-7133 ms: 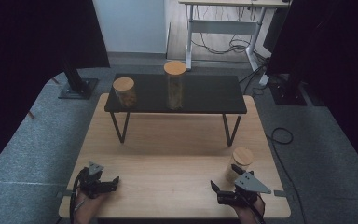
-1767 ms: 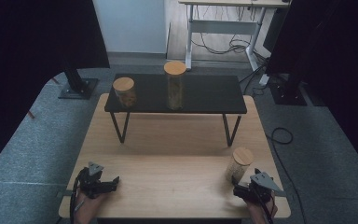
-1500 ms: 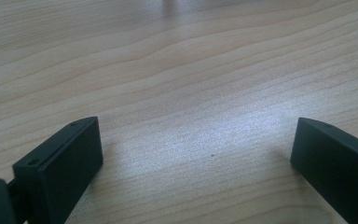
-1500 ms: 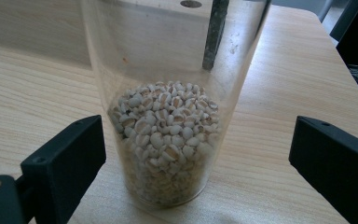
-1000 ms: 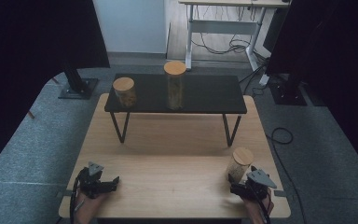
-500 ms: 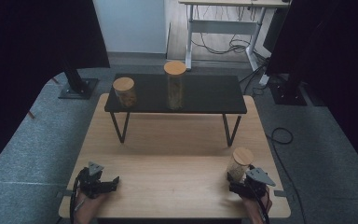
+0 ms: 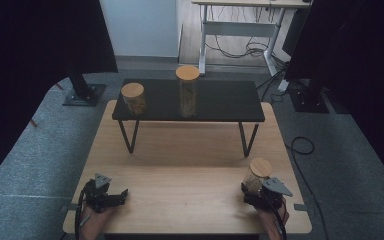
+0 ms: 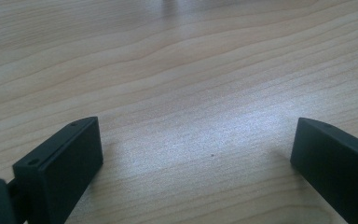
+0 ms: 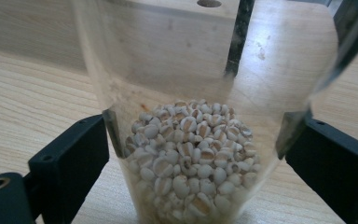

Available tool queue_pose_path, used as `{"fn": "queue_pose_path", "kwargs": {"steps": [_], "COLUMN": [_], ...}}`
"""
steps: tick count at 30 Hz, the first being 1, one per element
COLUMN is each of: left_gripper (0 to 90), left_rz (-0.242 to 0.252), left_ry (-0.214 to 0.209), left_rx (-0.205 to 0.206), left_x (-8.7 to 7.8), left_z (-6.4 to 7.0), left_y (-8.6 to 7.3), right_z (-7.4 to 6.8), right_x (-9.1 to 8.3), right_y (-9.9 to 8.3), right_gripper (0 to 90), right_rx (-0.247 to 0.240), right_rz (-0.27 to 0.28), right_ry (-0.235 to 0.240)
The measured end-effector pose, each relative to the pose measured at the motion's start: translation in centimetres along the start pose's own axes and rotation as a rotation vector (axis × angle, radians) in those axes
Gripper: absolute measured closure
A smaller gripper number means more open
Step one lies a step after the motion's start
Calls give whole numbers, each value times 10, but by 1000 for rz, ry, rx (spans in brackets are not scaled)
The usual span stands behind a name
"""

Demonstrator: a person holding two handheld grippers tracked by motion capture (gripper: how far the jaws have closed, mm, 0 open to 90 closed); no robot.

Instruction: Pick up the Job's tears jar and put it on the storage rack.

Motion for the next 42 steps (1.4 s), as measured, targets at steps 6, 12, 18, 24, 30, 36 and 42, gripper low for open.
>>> {"fn": "queue_pose_path", "kwargs": {"steps": [6, 12, 18, 24, 30, 36, 42], "left_gripper": [18, 18, 18, 18, 18, 18, 18], "left_rz": [0, 0, 0, 0, 0, 0, 0], "left_ry": [0, 0, 0, 0, 0, 0, 0], "left_rx": [0, 1, 0, 0, 0, 1, 1], "left_x": [0, 0, 0, 0, 0, 0, 0], "left_z": [0, 0, 0, 0, 0, 0, 0], "left_y": [0, 0, 0, 0, 0, 0, 0], "right_z": [1, 1, 0, 0, 0, -1, -3], "right_x": [2, 3, 5, 7, 6, 6, 6], "right_y": [0, -1, 0, 0, 0, 1, 1], "right_gripper": [87, 120, 147, 206, 241, 244, 245], "right_rx": [13, 21, 17, 21, 21, 23, 29], "right_rz": [0, -7, -8, -9, -5, -12, -16], "right_ry": [9, 21, 26, 32, 32, 18, 5]}}
Point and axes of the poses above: each handheld gripper's, and its own axes: x roughly forward along the jaws, y roughly out of its top, z roughly to its right, the point moved 5 cm from there along x, roughly forward along the jaws, and after that the axes turned 2 degrees about x, right-handed, at the moved point
